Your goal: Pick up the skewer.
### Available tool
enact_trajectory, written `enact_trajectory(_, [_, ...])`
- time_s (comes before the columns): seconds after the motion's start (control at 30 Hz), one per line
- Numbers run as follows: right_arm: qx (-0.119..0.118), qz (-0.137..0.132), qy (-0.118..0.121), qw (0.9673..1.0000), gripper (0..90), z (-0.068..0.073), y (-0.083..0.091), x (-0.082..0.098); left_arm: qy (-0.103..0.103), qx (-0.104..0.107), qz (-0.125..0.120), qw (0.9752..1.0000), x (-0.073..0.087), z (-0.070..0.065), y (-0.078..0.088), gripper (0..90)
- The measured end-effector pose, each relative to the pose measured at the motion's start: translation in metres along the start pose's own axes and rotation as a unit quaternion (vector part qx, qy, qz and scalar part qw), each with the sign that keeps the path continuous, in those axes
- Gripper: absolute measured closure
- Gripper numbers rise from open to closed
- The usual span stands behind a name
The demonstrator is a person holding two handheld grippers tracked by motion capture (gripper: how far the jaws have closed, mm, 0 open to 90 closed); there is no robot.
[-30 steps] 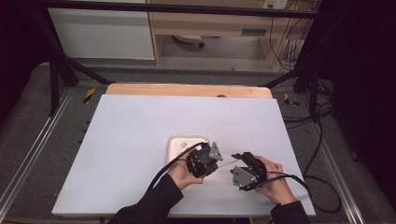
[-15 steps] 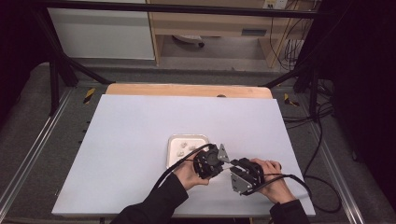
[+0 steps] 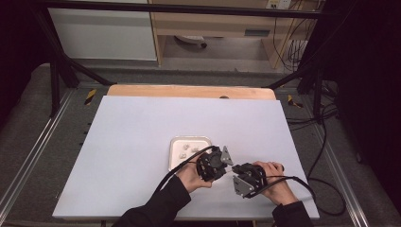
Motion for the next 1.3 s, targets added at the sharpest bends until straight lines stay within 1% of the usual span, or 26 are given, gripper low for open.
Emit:
enact_trajectory(0.1, [-0.004,0.002,0.0,1.0,88.5,0.001,0.0,0.0,0.001,0.002,-0.001,1.0,0.0,0.0,0.0,88.8])
enact_trajectory(0.17, [0.001,0.005,0.001,1.0,88.8,0.0,0.001,0.0,0.003,0.002,-0.002,1.0,0.0,0.001,0.0,88.7])
enact_trajectory(0.27, [0.006,0.007,0.005,0.9999,89.0,0.0,0.002,0.0,0.013,0.013,-0.008,0.9998,0.0,0.003,0.001,87.8])
enact_trajectory(0.3, [0.006,0.007,0.005,0.9999,89.0,0.0,0.002,0.0,0.015,0.011,-0.01,0.9998,0.0,0.004,0.002,87.8])
enact_trajectory(0.33, [0.008,0.017,0.005,0.9998,88.9,0.0,0.002,0.002,0.014,0.004,-0.01,0.9998,0.001,0.006,0.004,78.8])
enact_trajectory(0.37, [0.011,0.021,0.009,0.9997,89.0,-0.001,0.002,0.003,0.015,0.001,-0.006,0.9999,0.002,0.008,0.006,74.2])
enact_trajectory(0.4, [0.013,0.029,0.005,0.9995,89.0,-0.001,0.003,0.005,0.015,0.002,0.001,0.9999,0.004,0.01,0.007,71.3])
enact_trajectory(0.43, [0.016,0.031,0.013,0.9993,89.0,-0.003,0.003,0.006,0.014,0.0,0.011,0.9998,0.007,0.012,0.009,67.3])
enact_trajectory(0.47, [0.014,0.032,0.013,0.9993,88.9,-0.003,0.004,0.006,0.016,-0.001,0.023,0.9996,0.009,0.013,0.01,63.9])
enact_trajectory(0.5, [0.014,0.032,0.013,0.9993,88.9,-0.003,0.004,0.006,0.015,-0.003,0.035,0.9993,0.011,0.015,0.01,63.9])
enact_trajectory(0.53, [0.017,0.045,0.022,0.9986,88.9,-0.004,0.004,0.008,0.014,-0.004,0.044,0.9989,0.013,0.015,0.01,61.4])
enact_trajectory(0.57, [0.02,0.052,0.03,0.998,88.9,-0.004,0.003,0.008,0.015,0.001,0.052,0.9985,0.015,0.016,0.009,60.2])
enact_trajectory(0.6, [0.02,0.052,0.03,0.998,88.9,-0.004,0.003,0.008,0.018,0.005,0.059,0.9981,0.016,0.016,0.009,60.2])
enact_trajectory(0.63, [0.018,0.057,0.037,0.9975,88.9,-0.005,0.003,0.009,0.019,0.009,0.07,0.9973,0.018,0.016,0.008,60.0])
enact_trajectory(0.67, [0.018,0.06,0.042,0.9971,88.9,-0.006,0.002,0.007,0.021,0.011,0.078,0.9967,0.019,0.015,0.006,60.2])
enact_trajectory(0.73, [0.017,0.062,0.043,0.997,88.9,-0.006,0.002,0.007,0.015,0.013,0.099,0.9949,0.021,0.014,0.001,60.1])
enact_trajectory(0.77, [0.018,0.065,0.041,0.9969,88.9,-0.006,0.002,0.007,0.013,0.014,0.105,0.9943,0.022,0.014,0.0,62.1])
enact_trajectory(0.87, [0.017,0.065,0.049,0.9966,88.9,-0.007,0.002,0.005,0.009,0.024,0.118,0.9927,0.022,0.011,-0.005,70.4])
enact_trajectory(0.9, [0.018,0.067,0.046,0.9965,88.9,-0.007,0.003,0.005,0.007,0.022,0.12,0.9925,0.022,0.011,-0.006,72.6])
enact_trajectory(0.93, [0.016,0.067,0.05,0.9964,89.0,-0.007,0.003,0.004,0.004,0.023,0.124,0.992,0.022,0.011,-0.008,77.5])
enact_trajectory(1.0, [0.015,0.062,0.06,0.9962,89.0,-0.008,0.002,0.003,0.002,0.02,0.123,0.9922,0.022,0.01,-0.009,83.6])
enact_trajectory(1.03, [0.015,0.062,0.06,0.9962,89.0,-0.008,0.002,0.003,0.001,0.021,0.122,0.9923,0.021,0.01,-0.01,83.6])
enact_trajectory(1.07, [0.015,0.062,0.06,0.9962,88.9,-0.008,0.002,0.003,-0.002,0.021,0.122,0.9924,0.021,0.01,-0.01,86.4])
enact_trajectory(1.13, [0.016,0.063,0.055,0.9963,88.9,-0.007,0.002,0.003,-0.002,0.019,0.122,0.9923,0.021,0.009,-0.01,87.4])
enact_trajectory(1.17, [0.015,0.062,0.06,0.9962,88.9,-0.008,0.002,0.003,-0.002,0.018,0.122,0.9924,0.021,0.009,-0.01,87.4])
enact_trajectory(1.3, [0.015,0.063,0.059,0.9961,88.9,-0.008,0.002,0.003,-0.001,0.016,0.117,0.993,0.02,0.008,-0.011,88.3])
Point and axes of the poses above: each handheld gripper's, and its own axes: y roughly backward along the jaws, x roughly out of its underside, z roughly to its left, the point moved 7 cm from there along -y, roughly forward along the jaws, and after that the axes turned 3 degrees about -y, right-handed, at the moved point
